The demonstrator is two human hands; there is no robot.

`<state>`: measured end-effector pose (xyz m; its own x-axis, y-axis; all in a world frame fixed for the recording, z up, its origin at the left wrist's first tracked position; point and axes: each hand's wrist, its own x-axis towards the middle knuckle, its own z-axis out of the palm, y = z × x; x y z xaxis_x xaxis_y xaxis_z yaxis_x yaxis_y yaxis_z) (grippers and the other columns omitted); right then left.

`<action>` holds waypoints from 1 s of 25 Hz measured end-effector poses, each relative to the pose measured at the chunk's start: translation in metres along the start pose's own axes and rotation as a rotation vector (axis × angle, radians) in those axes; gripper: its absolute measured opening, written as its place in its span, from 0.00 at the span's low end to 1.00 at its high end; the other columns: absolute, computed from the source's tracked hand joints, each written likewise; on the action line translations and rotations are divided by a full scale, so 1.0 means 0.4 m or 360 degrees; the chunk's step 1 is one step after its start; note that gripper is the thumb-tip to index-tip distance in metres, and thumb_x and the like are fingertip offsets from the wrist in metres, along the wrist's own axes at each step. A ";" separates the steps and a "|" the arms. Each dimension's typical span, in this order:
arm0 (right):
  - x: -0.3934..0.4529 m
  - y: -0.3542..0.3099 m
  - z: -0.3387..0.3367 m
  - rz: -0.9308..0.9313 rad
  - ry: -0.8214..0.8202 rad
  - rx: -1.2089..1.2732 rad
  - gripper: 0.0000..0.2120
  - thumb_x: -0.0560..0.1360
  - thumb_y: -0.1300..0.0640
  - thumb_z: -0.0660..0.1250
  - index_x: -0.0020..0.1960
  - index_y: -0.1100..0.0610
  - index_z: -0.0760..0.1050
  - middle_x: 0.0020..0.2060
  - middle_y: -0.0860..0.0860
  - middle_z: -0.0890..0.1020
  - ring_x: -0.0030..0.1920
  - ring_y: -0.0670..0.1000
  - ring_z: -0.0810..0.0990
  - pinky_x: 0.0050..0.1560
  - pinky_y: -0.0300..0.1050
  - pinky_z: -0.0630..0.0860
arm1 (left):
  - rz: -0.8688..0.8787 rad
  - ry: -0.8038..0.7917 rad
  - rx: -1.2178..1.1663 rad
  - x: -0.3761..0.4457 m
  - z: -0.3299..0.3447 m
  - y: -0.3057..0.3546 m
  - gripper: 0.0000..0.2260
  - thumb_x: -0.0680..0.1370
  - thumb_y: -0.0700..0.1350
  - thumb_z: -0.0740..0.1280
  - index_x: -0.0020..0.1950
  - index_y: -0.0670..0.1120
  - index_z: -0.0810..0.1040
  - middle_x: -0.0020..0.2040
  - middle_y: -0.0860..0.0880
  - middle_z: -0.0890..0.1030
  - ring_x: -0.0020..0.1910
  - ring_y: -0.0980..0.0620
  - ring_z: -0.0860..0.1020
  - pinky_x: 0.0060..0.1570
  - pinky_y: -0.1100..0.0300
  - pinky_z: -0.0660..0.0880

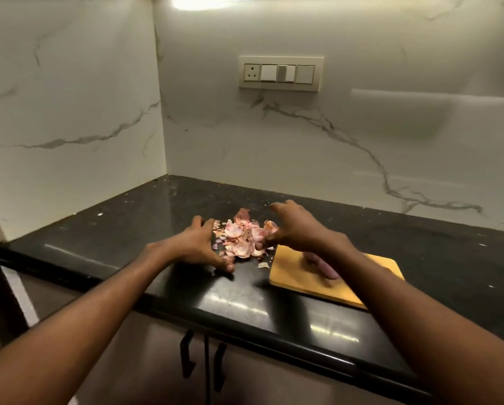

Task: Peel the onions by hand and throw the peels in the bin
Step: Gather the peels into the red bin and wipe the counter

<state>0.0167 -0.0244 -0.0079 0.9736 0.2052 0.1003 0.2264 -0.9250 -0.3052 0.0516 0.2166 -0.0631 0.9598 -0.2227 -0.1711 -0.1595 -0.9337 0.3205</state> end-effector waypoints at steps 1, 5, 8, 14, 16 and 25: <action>0.039 0.003 -0.003 0.0036 -0.0108 -0.0171 0.47 0.67 0.40 0.81 0.78 0.56 0.65 0.71 0.58 0.71 0.69 0.59 0.71 0.67 0.54 0.74 | -0.0017 -0.0077 0.0035 0.020 -0.017 0.005 0.66 0.59 0.72 0.79 0.84 0.48 0.45 0.83 0.43 0.47 0.81 0.36 0.56 0.78 0.40 0.62; 0.165 0.013 0.014 0.0168 -0.0624 -0.0605 0.37 0.66 0.35 0.79 0.65 0.55 0.74 0.62 0.56 0.77 0.60 0.58 0.76 0.59 0.54 0.78 | -0.0074 -0.0187 0.0281 0.096 -0.051 0.039 0.63 0.58 0.73 0.79 0.82 0.45 0.55 0.81 0.40 0.55 0.77 0.35 0.64 0.75 0.40 0.67; 0.223 0.013 0.048 0.0169 -0.0830 -0.0538 0.28 0.64 0.36 0.81 0.49 0.55 0.76 0.49 0.53 0.83 0.50 0.56 0.83 0.53 0.53 0.82 | 0.0082 -0.0168 0.0192 0.133 -0.045 0.062 0.35 0.61 0.68 0.81 0.59 0.50 0.77 0.62 0.47 0.79 0.57 0.47 0.77 0.60 0.51 0.78; 0.249 -0.015 0.055 -0.0065 -0.0742 -0.0068 0.25 0.71 0.61 0.80 0.64 0.52 0.75 0.55 0.55 0.83 0.52 0.55 0.84 0.50 0.50 0.83 | 0.0322 -0.0272 -0.0148 0.151 -0.050 0.097 0.18 0.65 0.52 0.85 0.43 0.58 0.76 0.44 0.57 0.82 0.46 0.53 0.80 0.54 0.52 0.81; 0.249 -0.012 0.048 -0.0068 -0.0813 0.0109 0.37 0.71 0.67 0.77 0.75 0.53 0.67 0.57 0.55 0.82 0.54 0.56 0.84 0.49 0.48 0.83 | 0.0324 -0.0359 -0.0226 0.153 -0.056 0.093 0.16 0.66 0.47 0.85 0.45 0.54 0.79 0.43 0.54 0.83 0.45 0.52 0.81 0.47 0.55 0.81; 0.244 0.014 0.030 0.0187 -0.1083 0.0435 0.44 0.69 0.65 0.80 0.78 0.50 0.60 0.62 0.55 0.79 0.54 0.56 0.83 0.45 0.44 0.83 | 0.0101 -0.0596 -0.0398 0.120 -0.115 0.081 0.29 0.72 0.39 0.80 0.70 0.37 0.72 0.57 0.46 0.77 0.49 0.52 0.76 0.35 0.68 0.79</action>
<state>0.1134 -0.0056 -0.0110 0.7752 0.3448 -0.5293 0.0327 -0.8587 -0.5114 0.1031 0.1886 -0.0180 0.7929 -0.4061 -0.4543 -0.1104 -0.8290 0.5483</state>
